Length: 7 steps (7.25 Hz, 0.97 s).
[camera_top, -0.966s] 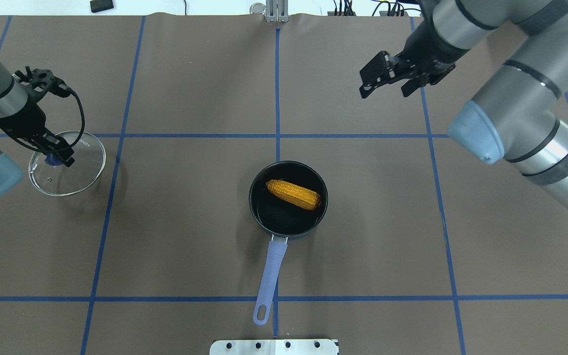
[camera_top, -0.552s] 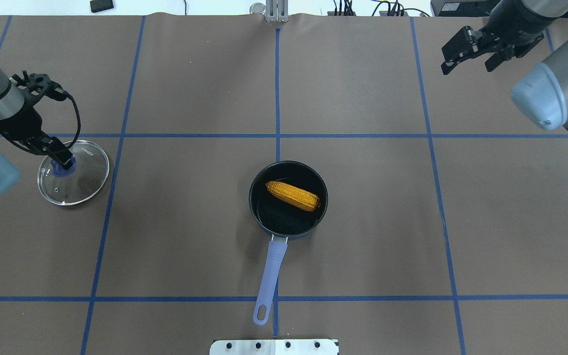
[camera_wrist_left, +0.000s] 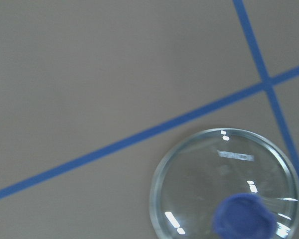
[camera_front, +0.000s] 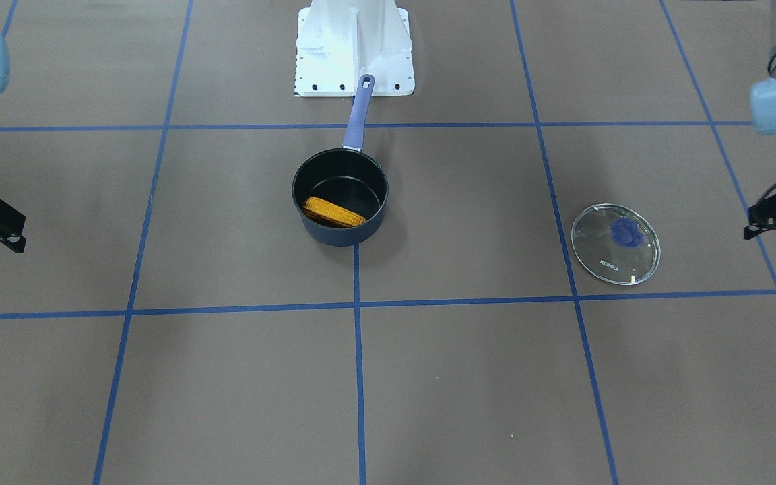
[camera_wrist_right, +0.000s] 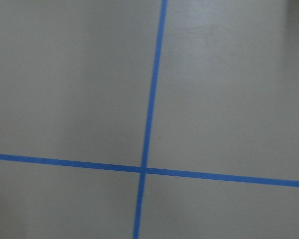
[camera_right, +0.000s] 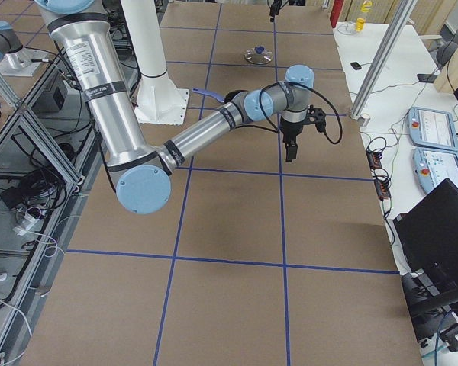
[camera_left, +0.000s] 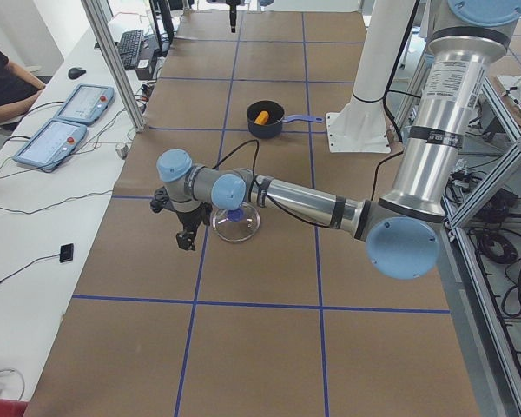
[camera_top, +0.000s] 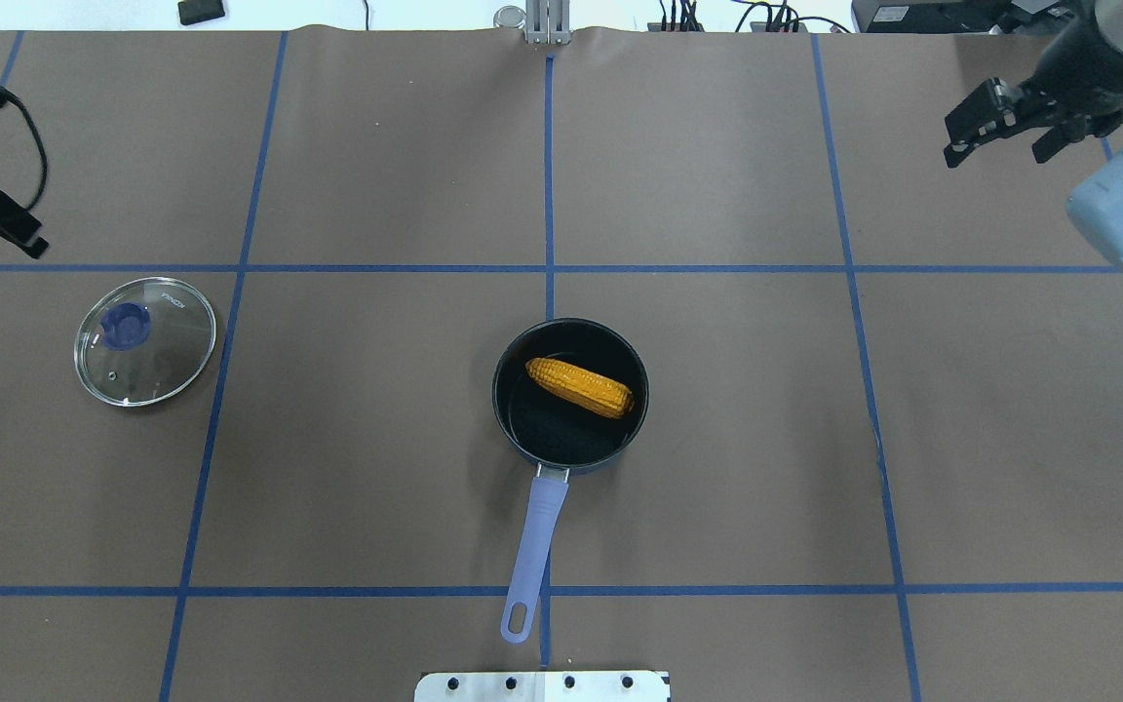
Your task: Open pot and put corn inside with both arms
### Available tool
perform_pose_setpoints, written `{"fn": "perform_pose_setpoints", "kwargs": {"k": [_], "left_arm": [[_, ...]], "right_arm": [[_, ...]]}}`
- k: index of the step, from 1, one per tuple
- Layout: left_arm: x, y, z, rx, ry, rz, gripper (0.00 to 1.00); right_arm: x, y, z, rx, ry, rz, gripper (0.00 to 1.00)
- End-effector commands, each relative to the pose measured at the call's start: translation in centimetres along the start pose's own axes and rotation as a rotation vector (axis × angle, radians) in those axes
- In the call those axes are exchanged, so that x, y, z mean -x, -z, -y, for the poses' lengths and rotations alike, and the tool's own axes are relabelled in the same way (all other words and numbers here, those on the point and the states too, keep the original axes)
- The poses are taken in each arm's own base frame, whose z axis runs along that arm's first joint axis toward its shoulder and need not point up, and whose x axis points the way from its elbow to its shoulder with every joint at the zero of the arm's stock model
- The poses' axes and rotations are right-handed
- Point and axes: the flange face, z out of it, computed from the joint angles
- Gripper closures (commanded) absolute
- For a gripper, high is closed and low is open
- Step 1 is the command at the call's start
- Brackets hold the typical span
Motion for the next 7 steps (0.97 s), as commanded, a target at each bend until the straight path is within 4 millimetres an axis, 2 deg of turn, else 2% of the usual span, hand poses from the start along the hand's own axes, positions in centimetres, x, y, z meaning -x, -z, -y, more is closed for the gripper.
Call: {"fn": "perform_pose_setpoints", "kwargs": {"k": [1, 2, 3, 4, 5, 6, 7], "left_arm": [[8.3, 1.3, -3.5, -0.005, 0.055, 0.017, 0.01], [10.4, 0.8, -4.5, 0.002, 0.091, 0.013, 0.01], [11.5, 0.1, -5.1, 0.013, 0.113, 0.008, 0.01], [11.8, -0.2, -5.5, 0.020, 0.118, 0.006, 0.01], [12.0, -0.7, -6.2, 0.026, 0.126, 0.005, 0.01], [12.0, -0.7, -6.3, 0.028, 0.129, 0.004, 0.01], [12.0, -0.7, -6.4, 0.027, 0.129, 0.003, 0.01]], "right_arm": [[-7.9, -1.2, -2.6, 0.032, -0.056, -0.037, 0.00], [-11.1, -1.5, -3.9, 0.046, -0.070, -0.045, 0.00], [-14.2, -2.0, -5.8, 0.072, -0.057, -0.034, 0.00], [-16.6, -2.6, -7.8, 0.094, -0.086, 0.002, 0.00], [-18.1, -4.0, -10.0, 0.095, -0.083, 0.027, 0.00], [-18.9, -4.6, -11.2, 0.079, -0.068, 0.033, 0.00], [-19.2, -4.8, -11.5, 0.083, -0.071, 0.033, 0.00]]}}
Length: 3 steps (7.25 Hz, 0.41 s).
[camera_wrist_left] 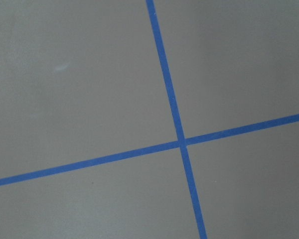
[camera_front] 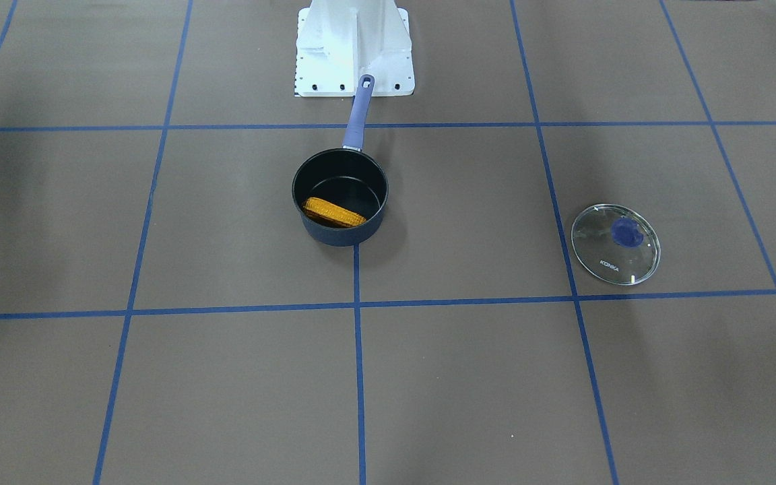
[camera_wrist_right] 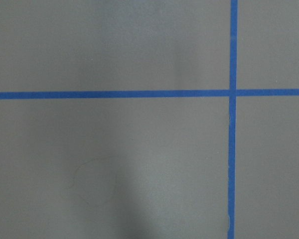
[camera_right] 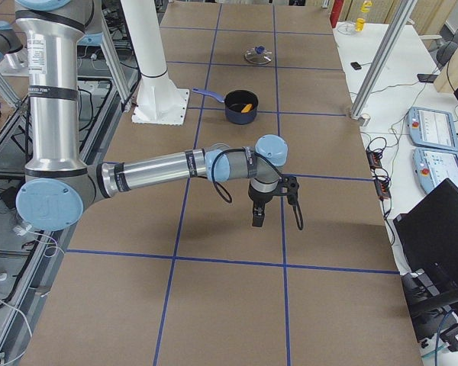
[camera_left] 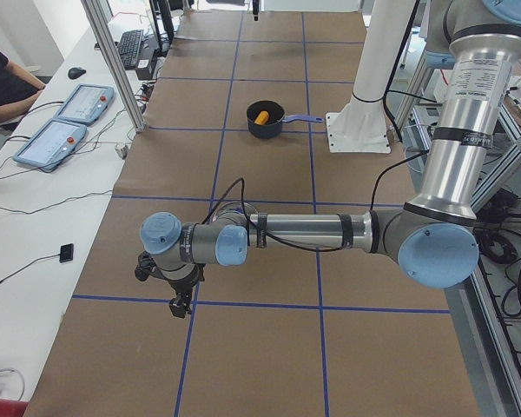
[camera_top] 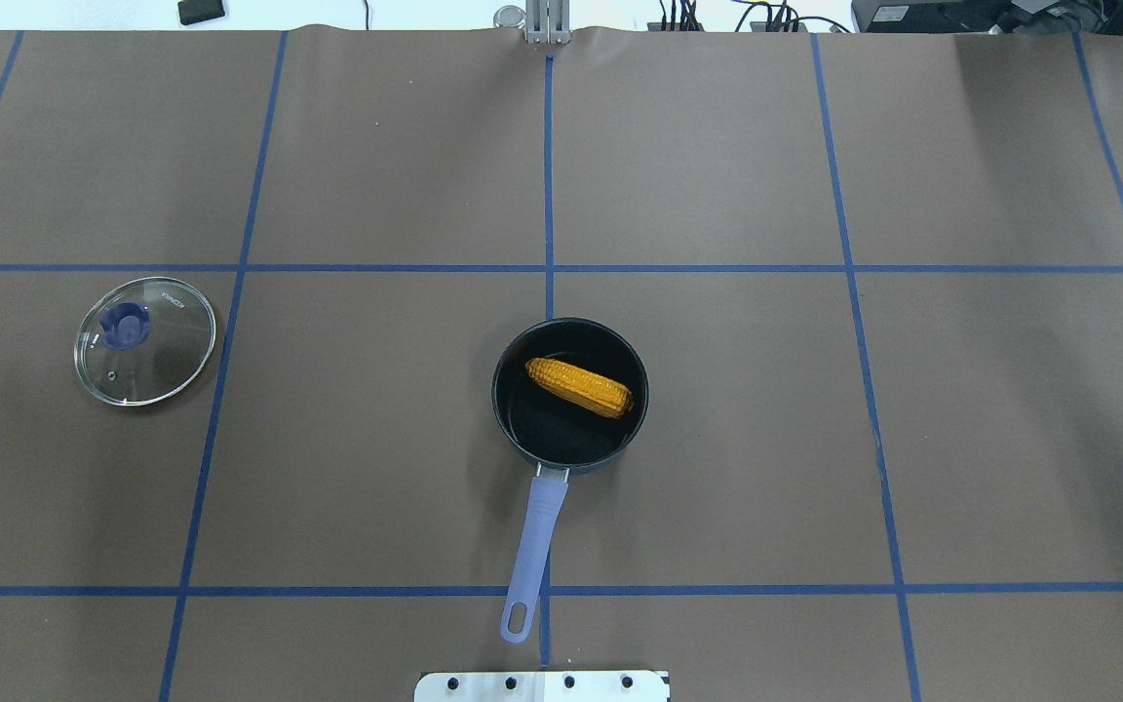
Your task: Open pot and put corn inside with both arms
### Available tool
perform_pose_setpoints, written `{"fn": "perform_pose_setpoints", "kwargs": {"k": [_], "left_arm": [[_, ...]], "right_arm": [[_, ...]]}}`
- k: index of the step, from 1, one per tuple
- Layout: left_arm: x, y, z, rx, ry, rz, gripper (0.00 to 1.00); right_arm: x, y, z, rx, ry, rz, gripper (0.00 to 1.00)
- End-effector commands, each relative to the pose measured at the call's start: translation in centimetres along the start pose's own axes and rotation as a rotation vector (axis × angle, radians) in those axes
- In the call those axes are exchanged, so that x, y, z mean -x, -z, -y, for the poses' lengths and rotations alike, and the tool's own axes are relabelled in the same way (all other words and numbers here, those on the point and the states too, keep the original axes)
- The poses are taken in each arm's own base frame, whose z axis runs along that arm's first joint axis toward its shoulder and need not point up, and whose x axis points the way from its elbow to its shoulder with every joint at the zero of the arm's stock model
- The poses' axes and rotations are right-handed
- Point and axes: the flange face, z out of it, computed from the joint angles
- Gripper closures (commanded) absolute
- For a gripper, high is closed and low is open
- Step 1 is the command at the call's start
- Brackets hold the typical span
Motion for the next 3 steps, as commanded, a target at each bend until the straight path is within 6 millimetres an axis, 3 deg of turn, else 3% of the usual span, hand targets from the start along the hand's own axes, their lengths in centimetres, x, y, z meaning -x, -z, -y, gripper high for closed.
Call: {"fn": "perform_pose_setpoints", "kwargs": {"k": [1, 3], "left_arm": [[0.09, -0.11, -0.19, 0.001, 0.003, -0.001, 0.01], [0.15, -0.17, -0.28, 0.003, 0.005, 0.000, 0.01]], "right_arm": [[-0.91, -0.49, -1.04, -0.001, 0.001, 0.013, 0.00], [-1.03, -0.34, -1.04, -0.004, -0.001, 0.016, 0.00]]}}
